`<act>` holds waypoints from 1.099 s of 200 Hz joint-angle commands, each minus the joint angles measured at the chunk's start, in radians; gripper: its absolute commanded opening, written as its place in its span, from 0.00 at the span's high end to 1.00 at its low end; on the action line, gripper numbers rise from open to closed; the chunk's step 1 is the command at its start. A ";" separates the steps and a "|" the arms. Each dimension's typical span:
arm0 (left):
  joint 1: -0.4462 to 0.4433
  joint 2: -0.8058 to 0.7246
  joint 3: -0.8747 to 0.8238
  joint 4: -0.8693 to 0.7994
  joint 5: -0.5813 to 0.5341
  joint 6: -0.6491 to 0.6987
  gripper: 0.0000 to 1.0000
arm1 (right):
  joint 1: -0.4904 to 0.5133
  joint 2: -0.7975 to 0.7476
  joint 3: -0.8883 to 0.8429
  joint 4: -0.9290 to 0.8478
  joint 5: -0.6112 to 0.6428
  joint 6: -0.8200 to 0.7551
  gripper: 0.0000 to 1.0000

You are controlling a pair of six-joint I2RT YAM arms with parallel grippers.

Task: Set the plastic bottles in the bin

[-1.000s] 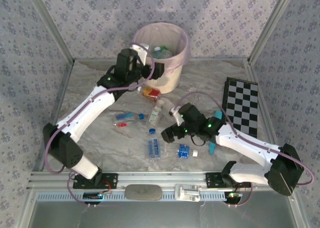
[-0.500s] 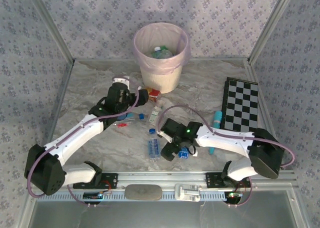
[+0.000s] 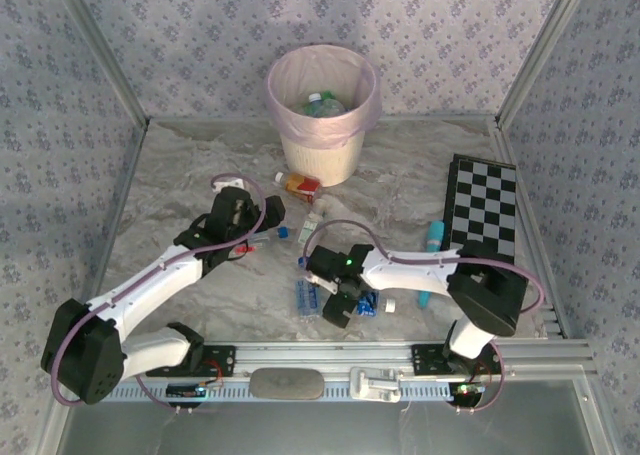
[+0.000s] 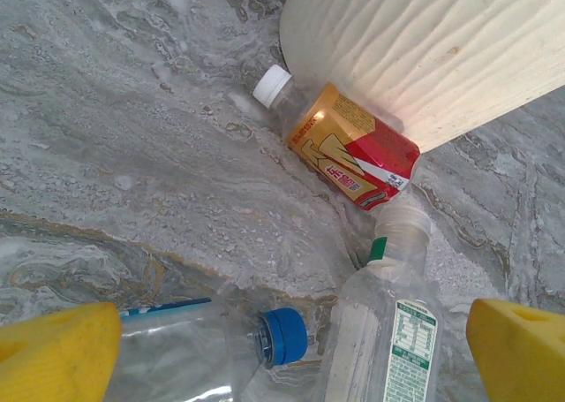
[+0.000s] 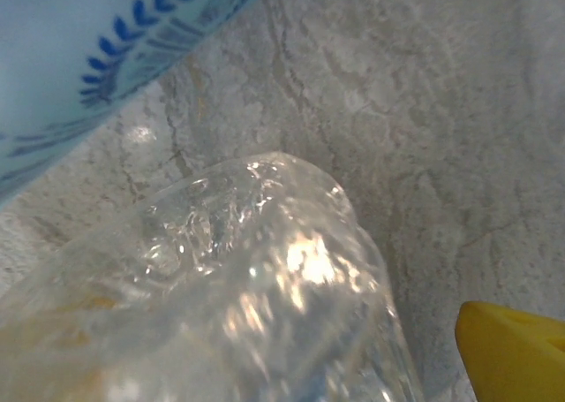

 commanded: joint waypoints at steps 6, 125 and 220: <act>0.010 -0.029 -0.001 0.011 0.004 -0.010 0.00 | 0.016 0.035 0.041 -0.061 0.048 -0.044 0.00; 0.013 -0.039 -0.008 0.013 0.008 -0.010 0.00 | 0.005 -0.005 0.045 -0.057 0.023 -0.058 0.50; 0.014 -0.041 -0.012 0.021 0.020 -0.020 0.00 | -0.259 -0.255 0.076 0.143 -0.186 -0.020 0.57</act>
